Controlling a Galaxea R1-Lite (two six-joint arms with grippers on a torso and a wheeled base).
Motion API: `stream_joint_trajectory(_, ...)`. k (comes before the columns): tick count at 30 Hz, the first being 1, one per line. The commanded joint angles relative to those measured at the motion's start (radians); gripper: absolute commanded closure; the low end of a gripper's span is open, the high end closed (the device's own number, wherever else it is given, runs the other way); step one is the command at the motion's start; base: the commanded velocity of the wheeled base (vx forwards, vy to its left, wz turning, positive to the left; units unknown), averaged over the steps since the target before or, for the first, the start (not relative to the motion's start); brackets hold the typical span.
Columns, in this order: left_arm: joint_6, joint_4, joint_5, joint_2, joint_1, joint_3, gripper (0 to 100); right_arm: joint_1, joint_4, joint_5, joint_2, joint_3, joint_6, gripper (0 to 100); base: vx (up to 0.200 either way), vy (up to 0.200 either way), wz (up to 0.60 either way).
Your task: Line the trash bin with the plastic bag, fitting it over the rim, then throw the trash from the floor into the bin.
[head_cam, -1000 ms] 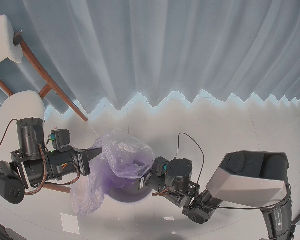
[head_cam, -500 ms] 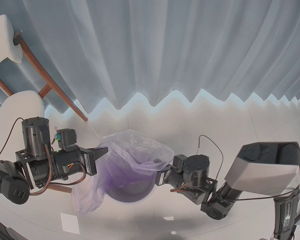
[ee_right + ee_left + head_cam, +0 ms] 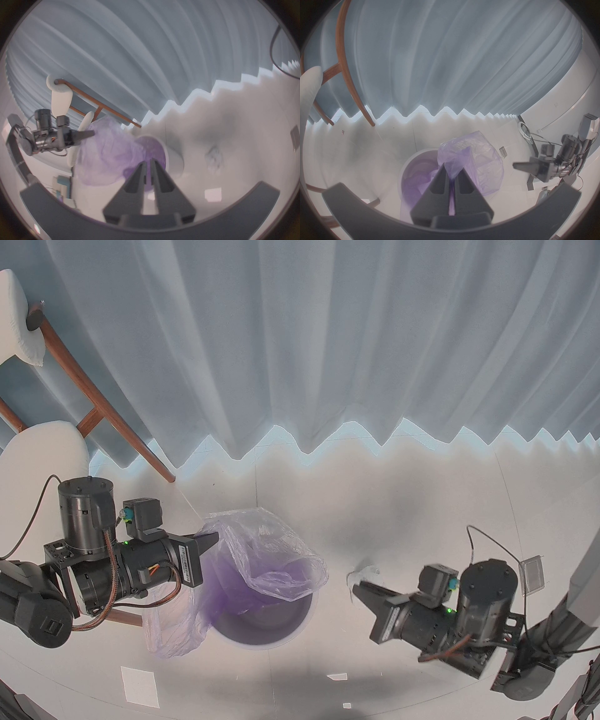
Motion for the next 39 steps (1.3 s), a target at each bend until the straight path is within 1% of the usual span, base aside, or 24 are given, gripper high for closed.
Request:
stream_joint_trajectory(1,0.000,-0.008,-0.002,-0.003,-0.005,-0.013,100,0.092,0.041,-0.001,-0.147,0.147,0.136,0,0.000,0.000,0.00)
stream_joint_trajectory(3,-0.001,-0.017,-0.003,-0.004,-0.016,-0.017,100,0.115,0.047,-0.001,-0.149,0.147,0.225,0,0.000,0.000,0.00)
stream_joint_trajectory(4,-0.001,-0.022,-0.003,-0.004,-0.019,-0.017,100,0.125,0.056,-0.001,-0.149,0.143,0.253,0,0.000,0.000,0.00)
stream_joint_trajectory(7,-0.001,-0.036,-0.003,-0.006,-0.025,-0.016,100,0.126,0.091,-0.001,-0.141,0.115,0.282,0,0.000,0.000,0.00)
stream_joint_trajectory(9,-0.001,-0.047,-0.002,-0.009,-0.039,-0.009,100,0.126,0.142,-0.001,-0.133,0.058,0.294,0,0.000,0.000,0.00)
stream_joint_trajectory(12,0.000,-0.047,-0.002,-0.026,-0.044,0.001,100,0.122,0.248,-0.001,-0.107,-0.071,0.351,0,0.000,0.000,0.00)
stream_joint_trajectory(13,0.000,-0.047,-0.002,-0.026,-0.044,0.001,100,0.122,0.248,-0.001,-0.107,-0.071,0.351,0,0.000,0.000,0.00)
stream_joint_trajectory(14,-0.001,-0.047,0.001,-0.029,-0.045,0.003,100,0.106,0.326,-0.001,-0.086,-0.160,0.376,0,0.000,0.000,0.00)
stream_joint_trajectory(18,0.000,-0.047,0.006,-0.032,-0.044,0.009,100,0.057,0.447,-0.001,-0.060,-0.312,0.399,0,0.000,0.000,0.00)
stream_joint_trajectory(23,0.002,-0.047,0.004,-0.047,-0.045,0.027,100,0.014,0.510,-0.003,-0.028,-0.390,0.397,0,0.000,0.000,0.00)
stream_joint_trajectory(25,0.002,-0.047,0.006,-0.047,-0.045,0.029,100,0.011,0.521,-0.007,-0.017,-0.394,0.396,0,0.000,0.000,0.00)
stream_joint_trajectory(32,0.007,-0.047,0.003,-0.050,-0.047,0.047,100,-0.041,0.521,-0.026,0.031,-0.422,0.396,0,0.000,0.000,0.00)
stream_joint_trajectory(39,0.005,-0.060,0.000,-0.050,-0.054,0.047,100,-0.043,0.519,-0.035,0.107,-0.476,0.394,0,0.000,0.000,0.00)
